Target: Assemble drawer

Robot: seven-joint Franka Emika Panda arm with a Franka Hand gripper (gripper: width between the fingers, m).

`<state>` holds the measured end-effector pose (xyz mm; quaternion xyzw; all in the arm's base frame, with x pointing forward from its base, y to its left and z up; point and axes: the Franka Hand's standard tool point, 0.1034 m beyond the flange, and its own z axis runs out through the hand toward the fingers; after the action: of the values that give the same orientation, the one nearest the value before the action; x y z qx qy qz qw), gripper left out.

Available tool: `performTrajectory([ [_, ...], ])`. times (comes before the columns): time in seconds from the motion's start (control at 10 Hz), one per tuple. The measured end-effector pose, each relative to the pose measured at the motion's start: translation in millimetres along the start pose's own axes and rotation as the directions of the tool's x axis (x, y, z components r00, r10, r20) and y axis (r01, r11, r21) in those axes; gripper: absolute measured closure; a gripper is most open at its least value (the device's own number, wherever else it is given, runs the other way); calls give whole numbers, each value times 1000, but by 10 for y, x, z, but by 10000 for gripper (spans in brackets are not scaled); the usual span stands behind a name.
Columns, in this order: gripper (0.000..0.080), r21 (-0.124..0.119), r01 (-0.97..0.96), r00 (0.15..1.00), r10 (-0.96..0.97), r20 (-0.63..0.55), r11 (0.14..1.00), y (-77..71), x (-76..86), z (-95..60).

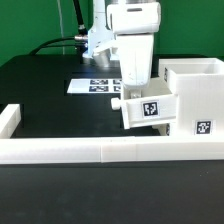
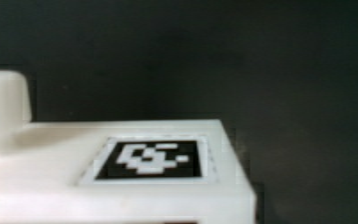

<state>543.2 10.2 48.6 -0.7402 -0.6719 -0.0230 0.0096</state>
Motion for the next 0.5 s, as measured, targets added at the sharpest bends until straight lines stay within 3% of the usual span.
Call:
performTrajectory([
  [0.5, 755, 56, -29, 999, 28, 26, 998, -2, 47, -89],
])
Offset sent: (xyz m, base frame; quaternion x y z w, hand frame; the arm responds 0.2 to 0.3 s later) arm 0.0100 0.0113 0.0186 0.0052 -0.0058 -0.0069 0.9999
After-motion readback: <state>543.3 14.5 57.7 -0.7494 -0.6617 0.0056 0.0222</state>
